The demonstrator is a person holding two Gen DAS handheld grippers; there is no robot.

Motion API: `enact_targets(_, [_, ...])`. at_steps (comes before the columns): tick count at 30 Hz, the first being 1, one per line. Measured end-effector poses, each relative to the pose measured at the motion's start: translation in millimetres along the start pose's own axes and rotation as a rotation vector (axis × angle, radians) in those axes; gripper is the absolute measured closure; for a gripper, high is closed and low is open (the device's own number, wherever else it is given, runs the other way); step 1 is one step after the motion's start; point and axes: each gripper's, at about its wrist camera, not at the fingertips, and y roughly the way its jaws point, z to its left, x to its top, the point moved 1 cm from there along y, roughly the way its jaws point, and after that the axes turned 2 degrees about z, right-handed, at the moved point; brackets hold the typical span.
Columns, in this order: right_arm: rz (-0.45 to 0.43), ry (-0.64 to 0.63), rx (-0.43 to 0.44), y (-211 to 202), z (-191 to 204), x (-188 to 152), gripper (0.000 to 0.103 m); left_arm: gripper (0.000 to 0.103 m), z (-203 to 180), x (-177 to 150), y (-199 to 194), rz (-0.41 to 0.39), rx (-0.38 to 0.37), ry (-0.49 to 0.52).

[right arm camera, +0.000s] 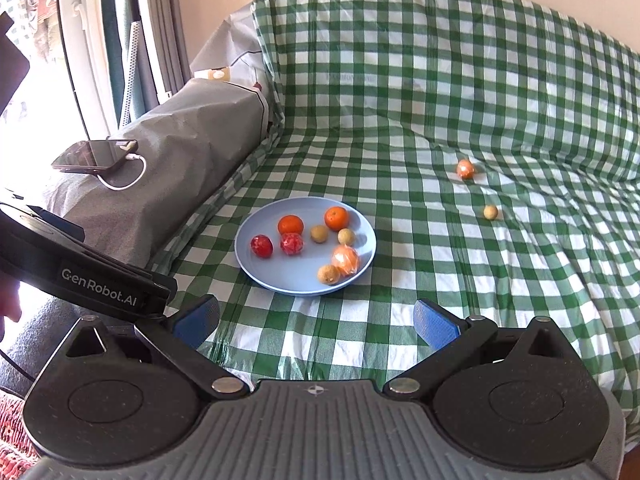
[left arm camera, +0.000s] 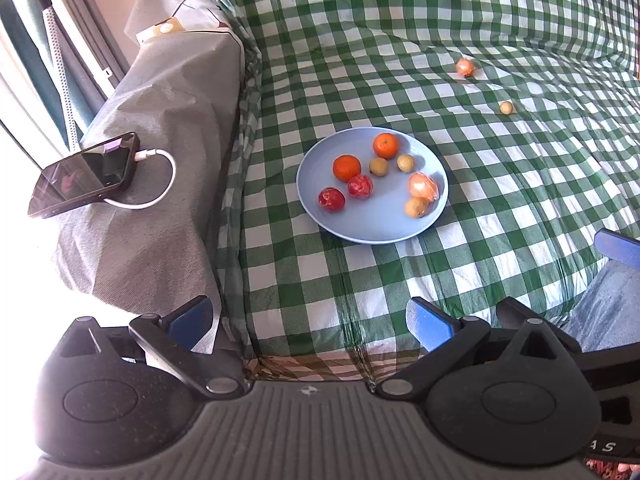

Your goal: Organize fruits

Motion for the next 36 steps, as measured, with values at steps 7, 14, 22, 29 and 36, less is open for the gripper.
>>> enact_targets(7, [0.023, 0.049, -0.015, 18.4, -20.3, 4.7, 0.001, 0.0, -15.0, 25.4, 17.1, 0.029, -0.007, 0.021])
enact_targets(14, [0.026, 0.156, -0.137, 55.4, -78.1, 17.2, 0.001, 0.0, -46.4, 86.9, 42.6, 0.018, -0.014, 0.093])
enact_targets(22, [0.013, 0.298, -0.325, 136.5, -176.5, 37.3, 0.001, 0.0, -108.3, 192.8, 114.3, -0.046, -0.036, 0.16])
enact_targets(29, [0.002, 0.332, -0.377, 231.0, -240.8, 53.2, 0.001, 0.0, -167.5, 274.2, 206.3, -0.102, -0.095, 0.191])
enact_targets(36, [-0.05, 0.247, -0.351, 298.7, -267.0, 63.0, 0.024, 0.0, -223.0, 331.6, 276.7, -0.129, -0.137, 0.29])
